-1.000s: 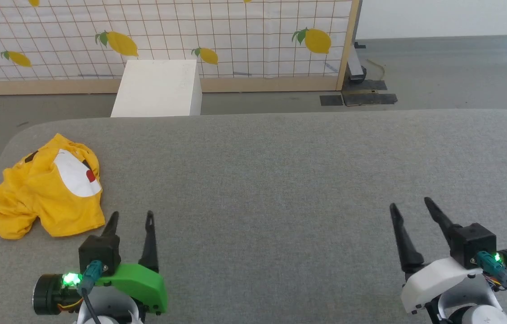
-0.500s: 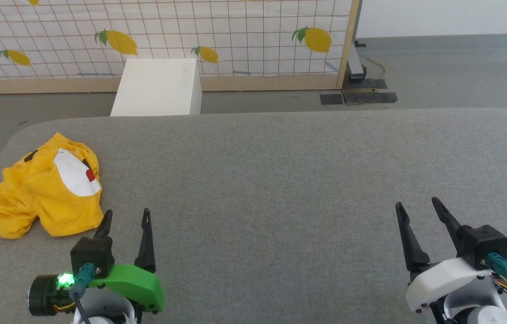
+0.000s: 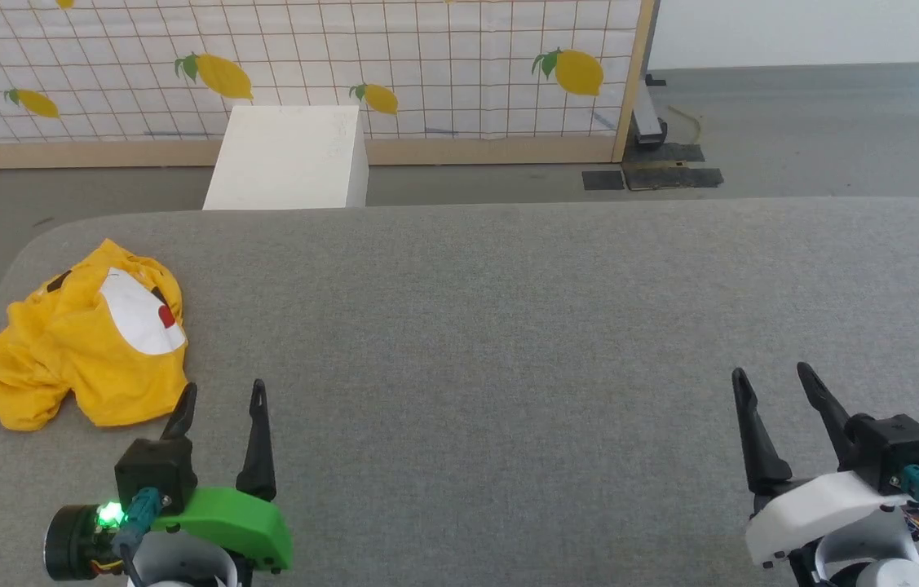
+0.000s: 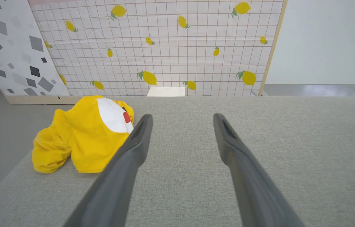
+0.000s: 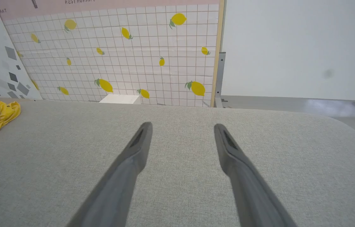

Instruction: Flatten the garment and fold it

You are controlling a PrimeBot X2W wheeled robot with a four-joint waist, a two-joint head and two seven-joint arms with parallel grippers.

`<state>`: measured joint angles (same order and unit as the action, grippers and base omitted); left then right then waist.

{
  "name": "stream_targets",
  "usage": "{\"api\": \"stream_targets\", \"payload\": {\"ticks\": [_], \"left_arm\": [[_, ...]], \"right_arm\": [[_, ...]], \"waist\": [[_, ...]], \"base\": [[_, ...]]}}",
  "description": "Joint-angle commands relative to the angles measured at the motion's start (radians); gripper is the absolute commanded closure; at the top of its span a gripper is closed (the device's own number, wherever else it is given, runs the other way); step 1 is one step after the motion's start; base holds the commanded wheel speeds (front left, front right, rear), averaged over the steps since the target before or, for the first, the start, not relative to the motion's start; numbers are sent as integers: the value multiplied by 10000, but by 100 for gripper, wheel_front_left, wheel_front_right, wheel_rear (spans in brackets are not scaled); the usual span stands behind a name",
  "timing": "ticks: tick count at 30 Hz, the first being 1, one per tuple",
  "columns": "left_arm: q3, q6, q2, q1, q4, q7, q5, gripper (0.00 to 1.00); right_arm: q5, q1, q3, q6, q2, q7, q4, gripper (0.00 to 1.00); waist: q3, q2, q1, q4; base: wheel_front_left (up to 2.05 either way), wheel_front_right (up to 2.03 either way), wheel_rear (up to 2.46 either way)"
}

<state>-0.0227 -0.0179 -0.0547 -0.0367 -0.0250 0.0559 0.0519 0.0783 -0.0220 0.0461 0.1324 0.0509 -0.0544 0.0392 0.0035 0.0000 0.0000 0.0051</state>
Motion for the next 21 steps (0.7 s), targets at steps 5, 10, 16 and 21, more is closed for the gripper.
{"api": "stream_targets", "payload": {"ticks": [5, 10, 16, 21], "left_arm": [[-91, -90, 13, -147, -92, 202, 161, 0], [-133, -107, 15, -216, -131, 307, 222, 0], [-158, -104, 17, -288, -194, 430, 294, 0], [-179, -81, 19, -354, -251, 530, 360, 0]], "right_arm": [[210, -124, 128, -5, -2, -206, 81, 0], [300, -164, 186, -6, -2, -312, 118, 0], [366, -212, 186, -6, -3, -435, 159, 0], [400, -250, 179, -7, -3, -536, 183, 0]], "waist": [[-34, 0, 0, 34], [-64, 0, 0, 96], [-87, 0, 0, 221], [-92, 0, 0, 359]], "base": [[0, 0, 0], [0, 0, 0], [0, 0, 0], [0, 0, 0]]}}
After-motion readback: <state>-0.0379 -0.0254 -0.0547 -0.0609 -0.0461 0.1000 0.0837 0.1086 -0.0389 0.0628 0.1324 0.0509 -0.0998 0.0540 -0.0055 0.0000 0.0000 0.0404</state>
